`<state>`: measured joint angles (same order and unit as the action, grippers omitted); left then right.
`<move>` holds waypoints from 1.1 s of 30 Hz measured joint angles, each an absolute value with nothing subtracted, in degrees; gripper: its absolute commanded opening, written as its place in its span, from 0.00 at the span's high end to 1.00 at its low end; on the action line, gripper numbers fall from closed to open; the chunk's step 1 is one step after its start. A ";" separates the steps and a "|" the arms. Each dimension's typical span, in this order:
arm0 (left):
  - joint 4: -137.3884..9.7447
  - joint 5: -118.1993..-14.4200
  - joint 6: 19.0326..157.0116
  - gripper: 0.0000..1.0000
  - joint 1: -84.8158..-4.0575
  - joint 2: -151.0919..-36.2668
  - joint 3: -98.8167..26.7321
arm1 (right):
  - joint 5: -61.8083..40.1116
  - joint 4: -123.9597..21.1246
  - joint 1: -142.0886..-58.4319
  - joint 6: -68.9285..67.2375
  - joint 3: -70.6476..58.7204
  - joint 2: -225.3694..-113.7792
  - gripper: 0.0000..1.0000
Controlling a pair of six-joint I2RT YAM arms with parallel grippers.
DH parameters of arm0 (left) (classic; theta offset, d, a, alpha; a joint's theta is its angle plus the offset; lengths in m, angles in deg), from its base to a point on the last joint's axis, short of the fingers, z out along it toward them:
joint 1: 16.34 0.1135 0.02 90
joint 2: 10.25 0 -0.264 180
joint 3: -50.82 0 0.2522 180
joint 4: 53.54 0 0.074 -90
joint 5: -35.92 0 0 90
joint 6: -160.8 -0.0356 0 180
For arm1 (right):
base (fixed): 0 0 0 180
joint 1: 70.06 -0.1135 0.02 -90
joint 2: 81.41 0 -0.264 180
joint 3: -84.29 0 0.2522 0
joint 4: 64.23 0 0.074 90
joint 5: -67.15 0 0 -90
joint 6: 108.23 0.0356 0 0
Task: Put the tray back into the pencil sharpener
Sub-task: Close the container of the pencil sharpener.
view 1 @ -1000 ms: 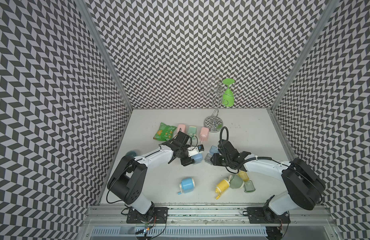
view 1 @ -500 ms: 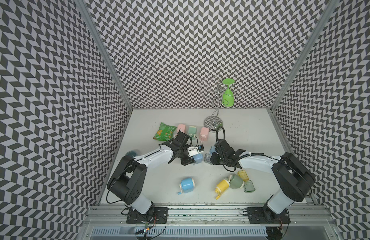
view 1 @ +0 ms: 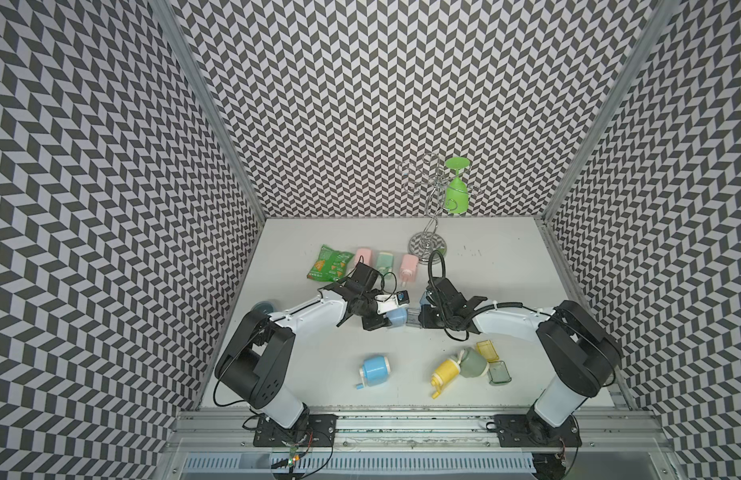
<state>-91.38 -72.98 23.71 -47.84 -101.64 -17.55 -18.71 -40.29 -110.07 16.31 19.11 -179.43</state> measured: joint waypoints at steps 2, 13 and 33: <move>-91.44 -73.24 23.67 0.45 -47.82 -101.91 -17.85 | -18.31 -40.29 -110.07 16.07 18.80 -179.78 0.75; -92.47 -75.16 22.60 0.45 -47.80 -103.92 -19.82 | -16.50 -40.97 -110.15 14.94 18.61 -180.24 0.78; -93.30 -76.71 22.49 0.50 -47.65 -105.34 -21.18 | -11.73 -44.69 -109.67 11.68 19.41 -179.30 0.68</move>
